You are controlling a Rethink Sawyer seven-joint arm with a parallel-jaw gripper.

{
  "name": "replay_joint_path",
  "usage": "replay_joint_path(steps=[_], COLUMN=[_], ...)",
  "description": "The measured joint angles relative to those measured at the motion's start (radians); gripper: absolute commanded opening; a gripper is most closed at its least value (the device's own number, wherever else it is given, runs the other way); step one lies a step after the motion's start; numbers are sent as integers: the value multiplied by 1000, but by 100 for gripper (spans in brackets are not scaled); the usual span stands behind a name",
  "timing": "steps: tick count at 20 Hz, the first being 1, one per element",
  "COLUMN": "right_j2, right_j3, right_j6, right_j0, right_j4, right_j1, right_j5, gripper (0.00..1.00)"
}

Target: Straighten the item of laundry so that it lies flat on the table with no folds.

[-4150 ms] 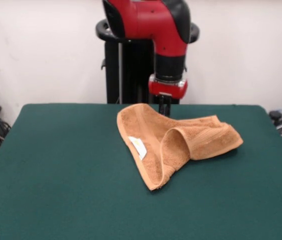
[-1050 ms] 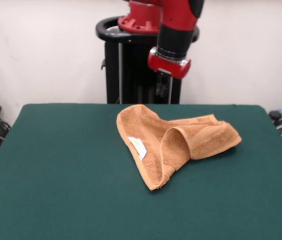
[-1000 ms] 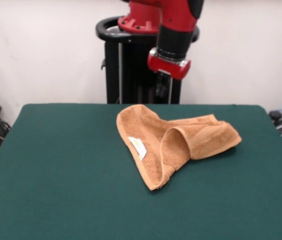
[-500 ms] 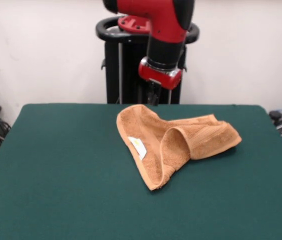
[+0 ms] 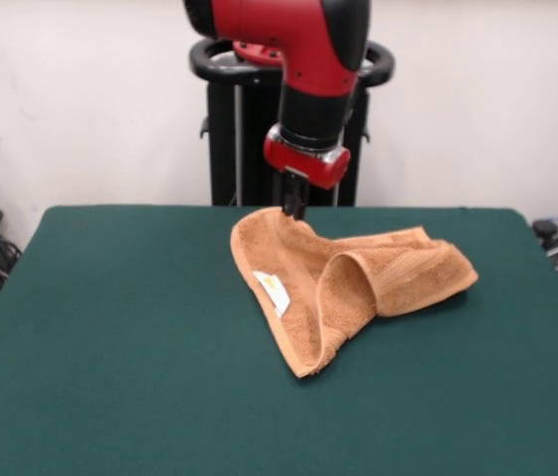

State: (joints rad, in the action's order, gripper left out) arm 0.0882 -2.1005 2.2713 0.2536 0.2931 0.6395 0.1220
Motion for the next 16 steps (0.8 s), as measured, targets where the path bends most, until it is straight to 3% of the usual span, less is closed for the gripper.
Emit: replay_joint_path(steps=[16], right_j2=[-48], right_j3=[17], right_j6=[0], right_j0=[49], right_j4=[0], right_j1=[8], right_j5=[0], gripper=[0])
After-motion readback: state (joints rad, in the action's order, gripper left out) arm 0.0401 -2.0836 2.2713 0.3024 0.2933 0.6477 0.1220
